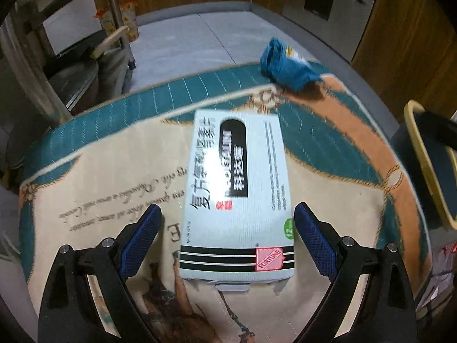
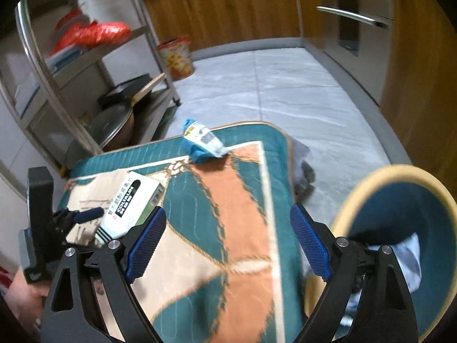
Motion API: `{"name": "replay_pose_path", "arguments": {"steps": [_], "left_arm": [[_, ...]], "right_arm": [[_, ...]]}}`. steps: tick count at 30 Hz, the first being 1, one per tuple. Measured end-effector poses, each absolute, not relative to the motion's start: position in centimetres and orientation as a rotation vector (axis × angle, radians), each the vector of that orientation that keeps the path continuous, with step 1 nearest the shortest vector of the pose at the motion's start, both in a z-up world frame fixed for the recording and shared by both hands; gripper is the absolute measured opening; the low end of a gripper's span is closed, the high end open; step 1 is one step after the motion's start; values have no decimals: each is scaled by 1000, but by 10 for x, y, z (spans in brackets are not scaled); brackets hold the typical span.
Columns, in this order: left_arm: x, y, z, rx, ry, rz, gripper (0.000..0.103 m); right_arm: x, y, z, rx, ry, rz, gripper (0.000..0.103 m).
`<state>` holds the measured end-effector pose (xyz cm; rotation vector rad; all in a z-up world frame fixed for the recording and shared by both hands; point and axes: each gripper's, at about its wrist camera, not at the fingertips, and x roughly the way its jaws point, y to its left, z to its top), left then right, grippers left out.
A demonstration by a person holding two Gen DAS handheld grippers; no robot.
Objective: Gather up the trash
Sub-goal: 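Grasp the white COLTALIN box with the left gripper while the right gripper grasps the blue wrapper, then carry the COLTALIN box and blue wrapper over the bin with both grippers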
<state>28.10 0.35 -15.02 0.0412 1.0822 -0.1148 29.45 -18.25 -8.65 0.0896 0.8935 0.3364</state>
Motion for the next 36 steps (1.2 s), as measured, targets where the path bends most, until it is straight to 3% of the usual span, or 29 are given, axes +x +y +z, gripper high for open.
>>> {"name": "replay_pose_path", "arguments": {"steps": [2,4,5,14,18,21,25,27,36], "left_arm": [[281,6,-153,44,1061,-107,91],[280,8,-151,51,1050,-96,82],[280,10,-149,49,1040,-89,71],[275,33,-136,-50,1000,-86,70],[274,43,-133,-81,990,-66,70],[272,45,-134,-91,994,-60,70],[271,45,-137,-93,1002,-48,70],[273,46,-137,-96,1002,-43,70],[271,32,-114,-114,952,-79,70]], "right_arm": [[305,-173,-92,73,900,348,88],[316,-163,-97,53,901,359,88],[320,-159,-99,47,899,365,88],[364,-122,-108,-37,867,406,87],[380,-104,-116,-139,862,393,71],[389,-95,-124,-186,863,388,66],[389,-97,-128,-163,873,403,38],[386,-100,-125,-154,873,407,32],[347,-127,-91,-50,868,446,29]]}}
